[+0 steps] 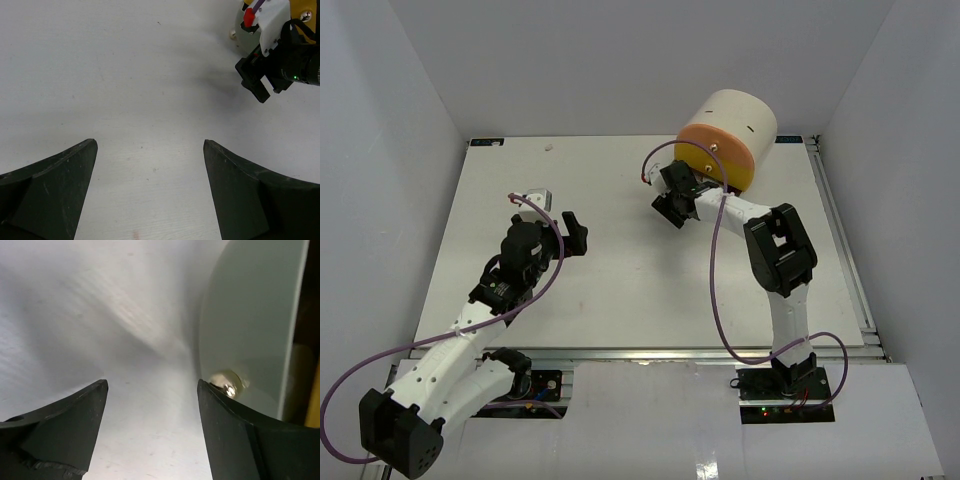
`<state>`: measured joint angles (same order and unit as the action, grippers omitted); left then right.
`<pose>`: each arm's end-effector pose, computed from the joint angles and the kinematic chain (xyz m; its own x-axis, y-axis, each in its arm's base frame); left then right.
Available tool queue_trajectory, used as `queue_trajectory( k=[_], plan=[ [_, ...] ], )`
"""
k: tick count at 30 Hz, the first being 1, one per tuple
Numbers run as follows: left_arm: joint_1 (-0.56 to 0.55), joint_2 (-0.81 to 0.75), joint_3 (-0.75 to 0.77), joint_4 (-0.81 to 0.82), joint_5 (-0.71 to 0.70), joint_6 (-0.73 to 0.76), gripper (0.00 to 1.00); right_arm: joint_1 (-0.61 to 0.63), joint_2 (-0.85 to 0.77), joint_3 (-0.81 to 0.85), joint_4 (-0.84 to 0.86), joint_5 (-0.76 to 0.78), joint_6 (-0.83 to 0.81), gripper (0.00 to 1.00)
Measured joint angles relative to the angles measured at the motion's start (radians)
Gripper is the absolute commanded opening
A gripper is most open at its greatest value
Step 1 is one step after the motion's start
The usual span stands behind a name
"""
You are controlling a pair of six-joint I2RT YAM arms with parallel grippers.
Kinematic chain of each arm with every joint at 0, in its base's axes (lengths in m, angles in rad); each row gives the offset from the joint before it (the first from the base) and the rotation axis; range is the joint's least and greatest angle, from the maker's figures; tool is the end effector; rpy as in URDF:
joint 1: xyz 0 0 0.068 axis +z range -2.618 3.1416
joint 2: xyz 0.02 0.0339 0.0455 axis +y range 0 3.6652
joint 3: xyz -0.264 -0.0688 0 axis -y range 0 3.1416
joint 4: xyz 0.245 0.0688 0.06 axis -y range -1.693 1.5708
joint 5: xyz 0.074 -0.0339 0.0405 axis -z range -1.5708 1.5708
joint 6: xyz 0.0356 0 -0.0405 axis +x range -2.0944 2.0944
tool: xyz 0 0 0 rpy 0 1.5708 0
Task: Organize the makeup
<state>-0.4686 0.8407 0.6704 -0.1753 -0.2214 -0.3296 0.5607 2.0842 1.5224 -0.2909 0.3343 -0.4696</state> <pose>0.1801 -0.0824 0.2910 -0.3689 -0.1672 -0.9143 0.1447 0.9614 -0.2341 0.3956 0.2346 0.1827 -0.4241 -0.7711 -0.4749 -0.5735 0.6346 -0.5181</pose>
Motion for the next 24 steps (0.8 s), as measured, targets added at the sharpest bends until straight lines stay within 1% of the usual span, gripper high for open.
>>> queue_trajectory(
  k=[3, 9, 17, 24],
  plan=[
    [0.0, 0.001, 0.0, 0.0, 0.0, 0.0, 0.98, 0.001, 0.001, 0.002, 0.038, 0.084, -0.002, 0.9],
    [0.0, 0.012, 0.0, 0.0, 0.0, 0.0, 0.98, -0.01, 0.003, 0.002, 0.099, 0.207, -0.036, 0.9],
    [0.0, 0.022, 0.0, 0.0, 0.0, 0.0, 0.98, -0.011, 0.003, -0.003, 0.153, 0.264, -0.09, 0.9],
    [0.0, 0.025, 0.0, 0.0, 0.0, 0.0, 0.98, -0.017, -0.002, -0.069, 0.203, 0.281, -0.141, 0.9]
  ],
)
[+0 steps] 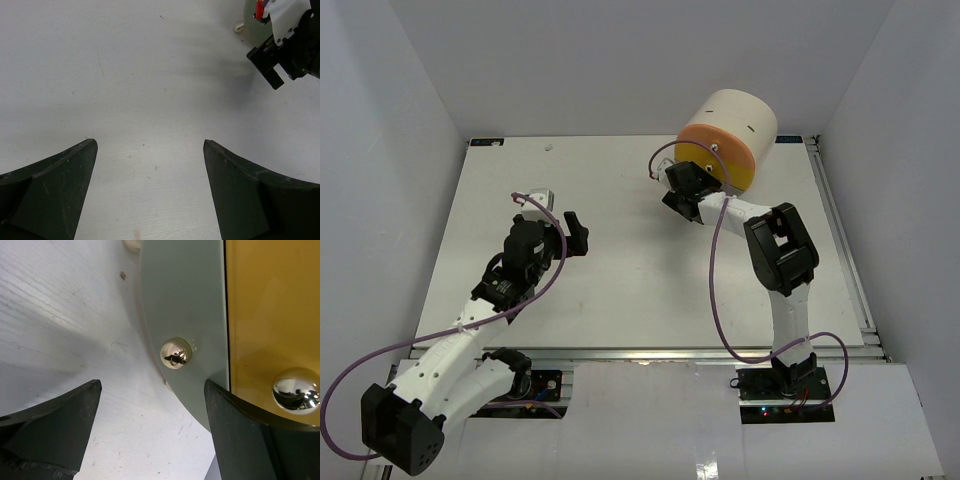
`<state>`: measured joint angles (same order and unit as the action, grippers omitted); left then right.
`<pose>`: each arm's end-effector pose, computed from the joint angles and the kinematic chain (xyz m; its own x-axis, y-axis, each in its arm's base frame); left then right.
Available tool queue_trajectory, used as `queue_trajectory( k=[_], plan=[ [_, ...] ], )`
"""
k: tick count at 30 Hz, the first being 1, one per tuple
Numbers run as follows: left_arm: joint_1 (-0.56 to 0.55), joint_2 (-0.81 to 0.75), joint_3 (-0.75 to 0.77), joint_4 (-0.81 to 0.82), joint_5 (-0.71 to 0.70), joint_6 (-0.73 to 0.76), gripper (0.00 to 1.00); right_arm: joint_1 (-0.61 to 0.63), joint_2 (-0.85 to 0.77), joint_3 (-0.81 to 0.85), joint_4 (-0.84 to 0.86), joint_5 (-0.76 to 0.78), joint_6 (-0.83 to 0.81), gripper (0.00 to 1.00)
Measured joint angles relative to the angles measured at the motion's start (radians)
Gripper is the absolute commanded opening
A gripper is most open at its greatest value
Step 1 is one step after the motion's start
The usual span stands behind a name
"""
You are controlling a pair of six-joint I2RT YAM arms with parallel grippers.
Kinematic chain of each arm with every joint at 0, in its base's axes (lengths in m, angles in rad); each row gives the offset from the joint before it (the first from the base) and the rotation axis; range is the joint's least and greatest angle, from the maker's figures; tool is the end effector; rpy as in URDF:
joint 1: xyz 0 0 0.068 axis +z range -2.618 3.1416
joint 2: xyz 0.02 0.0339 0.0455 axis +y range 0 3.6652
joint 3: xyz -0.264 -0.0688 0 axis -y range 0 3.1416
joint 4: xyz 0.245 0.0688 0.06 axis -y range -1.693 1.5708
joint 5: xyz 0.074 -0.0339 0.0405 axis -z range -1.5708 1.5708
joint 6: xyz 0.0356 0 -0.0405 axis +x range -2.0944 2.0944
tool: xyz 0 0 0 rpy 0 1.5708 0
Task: Organize the makeup
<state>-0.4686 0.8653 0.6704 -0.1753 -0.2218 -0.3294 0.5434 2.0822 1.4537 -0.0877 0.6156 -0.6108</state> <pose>0.1839 -0.0843 0.2866 -0.3888 -0.1569 -0.9079 0.1393 0.9641 -0.2262 0.4047 0.2205 0.1806 -0.4321 -0.8080 -0.4005 -0.3627 0.5623 -0.7432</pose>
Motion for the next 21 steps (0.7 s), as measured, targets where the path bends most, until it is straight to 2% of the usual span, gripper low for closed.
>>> queue_trajectory(
  k=[11, 15, 18, 21],
  plan=[
    [0.0, 0.01, 0.0, 0.0, 0.0, 0.002, 0.98, -0.005, -0.026, -0.062, 0.071, 0.026, -0.039, 0.9],
    [0.0, 0.012, 0.0, 0.0, 0.0, 0.004, 0.98, -0.011, -0.08, -0.099, 0.064, -0.023, -0.037, 0.9],
    [0.0, 0.014, 0.0, 0.0, 0.01, 0.009, 0.98, -0.018, -0.201, -0.147, -0.023, -0.207, -0.014, 0.9],
    [0.0, 0.015, 0.0, 0.003, 0.047, 0.019, 0.98, -0.027, -0.409, -0.236, -0.102, -0.442, 0.025, 0.9]
  ],
)
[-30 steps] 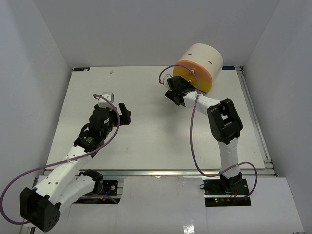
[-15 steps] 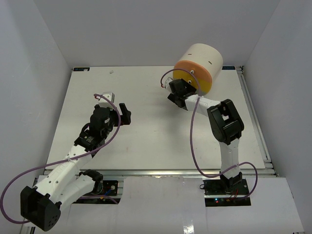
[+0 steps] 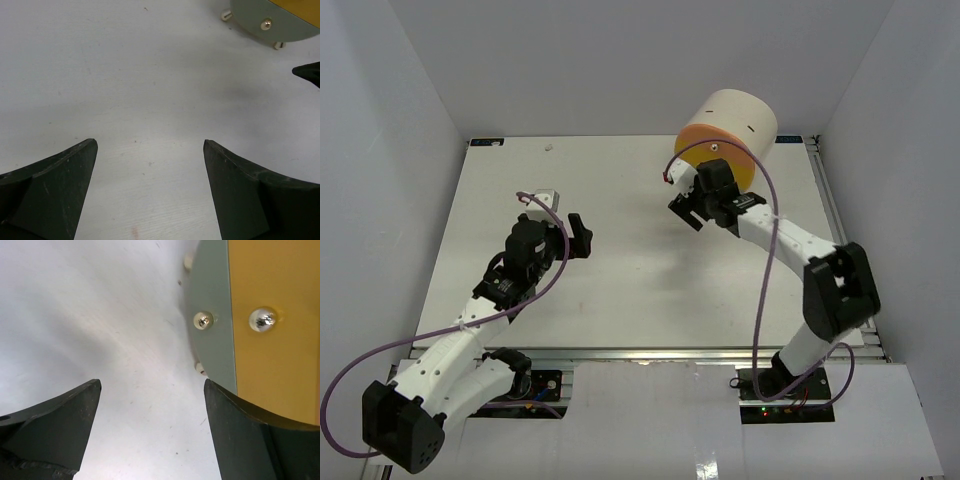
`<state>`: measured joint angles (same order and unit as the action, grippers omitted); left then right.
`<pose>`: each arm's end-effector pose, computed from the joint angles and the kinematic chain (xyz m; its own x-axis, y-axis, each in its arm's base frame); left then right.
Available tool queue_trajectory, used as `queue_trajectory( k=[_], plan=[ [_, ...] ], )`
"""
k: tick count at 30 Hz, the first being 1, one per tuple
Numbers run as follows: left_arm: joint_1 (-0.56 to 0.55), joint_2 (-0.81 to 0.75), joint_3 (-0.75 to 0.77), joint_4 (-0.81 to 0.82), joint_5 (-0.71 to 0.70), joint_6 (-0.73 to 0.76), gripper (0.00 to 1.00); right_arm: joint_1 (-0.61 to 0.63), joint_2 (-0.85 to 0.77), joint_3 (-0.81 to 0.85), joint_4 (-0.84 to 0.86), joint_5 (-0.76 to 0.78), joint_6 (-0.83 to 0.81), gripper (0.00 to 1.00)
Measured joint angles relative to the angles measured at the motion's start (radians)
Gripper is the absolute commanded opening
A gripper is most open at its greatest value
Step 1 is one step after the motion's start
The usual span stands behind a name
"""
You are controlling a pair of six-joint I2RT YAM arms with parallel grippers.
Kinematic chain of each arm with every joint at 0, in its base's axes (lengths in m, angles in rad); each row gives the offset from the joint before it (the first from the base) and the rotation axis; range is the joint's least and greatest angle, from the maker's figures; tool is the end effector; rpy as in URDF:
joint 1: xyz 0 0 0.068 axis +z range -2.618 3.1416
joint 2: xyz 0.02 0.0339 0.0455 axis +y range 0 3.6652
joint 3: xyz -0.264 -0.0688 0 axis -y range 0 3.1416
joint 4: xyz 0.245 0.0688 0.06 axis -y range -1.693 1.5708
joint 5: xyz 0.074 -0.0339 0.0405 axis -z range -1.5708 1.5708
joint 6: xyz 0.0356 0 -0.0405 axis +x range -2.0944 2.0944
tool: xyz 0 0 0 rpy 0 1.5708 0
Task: Organize the makeup
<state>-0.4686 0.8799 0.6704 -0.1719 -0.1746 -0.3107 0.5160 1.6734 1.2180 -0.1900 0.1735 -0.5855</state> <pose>0.1858 -0.0871 0.2841 -0.4082 -0.1308 -0.9035 0.1850 0.9573 -0.2222 0.3341 0.1824 0.2566 -0.2338 -0.7584 -0.6084 -0.5942 0.6067 -0.5280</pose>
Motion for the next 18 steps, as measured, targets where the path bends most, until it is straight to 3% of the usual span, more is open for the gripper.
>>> queue_trajectory(
  k=[3, 6, 14, 18],
  plan=[
    [0.0, -0.003, 0.0, 0.015, 0.065, 0.016, 0.98, -0.009, -0.221, -0.094, -0.017, -0.167, 0.071, 0.9],
    [0.0, -0.009, 0.0, 0.032, 0.12, 0.028, 0.98, -0.019, -0.411, -0.206, 0.007, -0.235, 0.139, 0.9],
    [0.0, -0.009, 0.0, 0.064, 0.24, 0.048, 0.98, -0.079, -0.857, -0.586, 0.063, -0.119, 0.282, 0.9],
    [0.0, 0.005, 0.0, 0.064, 0.282, 0.058, 0.98, -0.208, -1.037, -0.692, 0.072, -0.138, 0.359, 0.9]
  ],
)
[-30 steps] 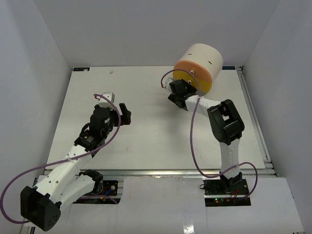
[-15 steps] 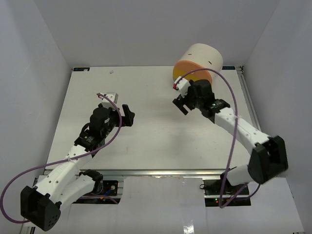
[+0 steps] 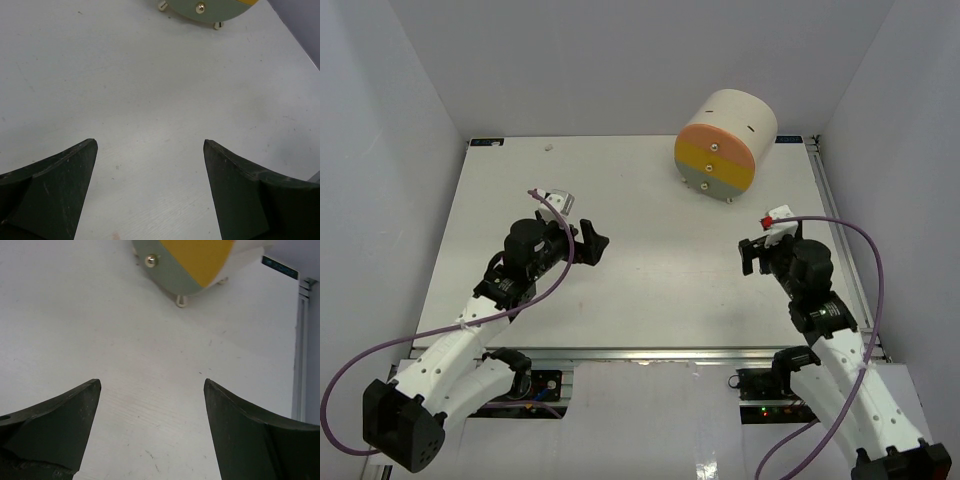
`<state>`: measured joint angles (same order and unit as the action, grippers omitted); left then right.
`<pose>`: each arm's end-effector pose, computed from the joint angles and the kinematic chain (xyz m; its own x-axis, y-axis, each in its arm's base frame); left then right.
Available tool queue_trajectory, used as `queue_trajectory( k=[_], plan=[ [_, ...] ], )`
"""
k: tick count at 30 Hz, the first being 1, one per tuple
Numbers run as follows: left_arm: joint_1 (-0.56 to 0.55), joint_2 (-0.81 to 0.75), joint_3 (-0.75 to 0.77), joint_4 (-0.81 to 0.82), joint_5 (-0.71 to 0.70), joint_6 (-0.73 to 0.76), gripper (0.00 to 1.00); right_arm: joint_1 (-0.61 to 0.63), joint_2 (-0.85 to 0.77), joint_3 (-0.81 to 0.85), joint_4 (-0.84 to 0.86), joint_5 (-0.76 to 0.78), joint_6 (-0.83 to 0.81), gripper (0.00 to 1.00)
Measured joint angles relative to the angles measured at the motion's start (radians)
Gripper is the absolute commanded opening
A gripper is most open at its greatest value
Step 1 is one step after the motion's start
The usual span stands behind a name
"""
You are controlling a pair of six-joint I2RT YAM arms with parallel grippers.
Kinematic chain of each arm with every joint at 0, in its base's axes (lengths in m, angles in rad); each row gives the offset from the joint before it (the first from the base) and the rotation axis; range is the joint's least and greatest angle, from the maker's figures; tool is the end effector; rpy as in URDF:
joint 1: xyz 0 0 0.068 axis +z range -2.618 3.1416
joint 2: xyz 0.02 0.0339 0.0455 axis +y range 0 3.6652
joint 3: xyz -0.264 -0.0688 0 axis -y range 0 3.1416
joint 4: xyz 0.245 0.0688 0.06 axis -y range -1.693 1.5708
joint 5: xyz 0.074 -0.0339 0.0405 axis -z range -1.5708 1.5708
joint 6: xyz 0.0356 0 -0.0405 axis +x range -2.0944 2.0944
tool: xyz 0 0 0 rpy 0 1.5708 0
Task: Organize the makeup
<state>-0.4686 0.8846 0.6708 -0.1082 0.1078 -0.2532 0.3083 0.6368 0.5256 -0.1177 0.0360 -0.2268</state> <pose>0.1844 -0.0977 0.2898 -0.4086 -0.0723 -0.9098 0.4521 0.8499 -0.2706 0.1572 0.0487 0.2781 -0.1500 -0.2836 -0.9471 -0.3115 0.9227 -0.2270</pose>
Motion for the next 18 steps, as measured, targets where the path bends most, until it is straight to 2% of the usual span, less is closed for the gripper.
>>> queue_trajectory(
  k=[3, 7, 18],
  plan=[
    [0.0, 0.011, 0.0, -0.012, 0.02, 0.009, 0.98, -0.1, -0.09, -0.041, 0.0, -0.049, 0.048, 0.9],
    [0.0, 0.006, -0.001, -0.017, 0.036, 0.013, 0.98, -0.172, -0.112, -0.049, -0.003, -0.096, 0.088, 0.9],
    [-0.005, -0.012, -0.001, -0.019, 0.066, 0.013, 0.98, -0.228, -0.098, -0.049, -0.007, -0.136, 0.121, 0.9]
  ],
)
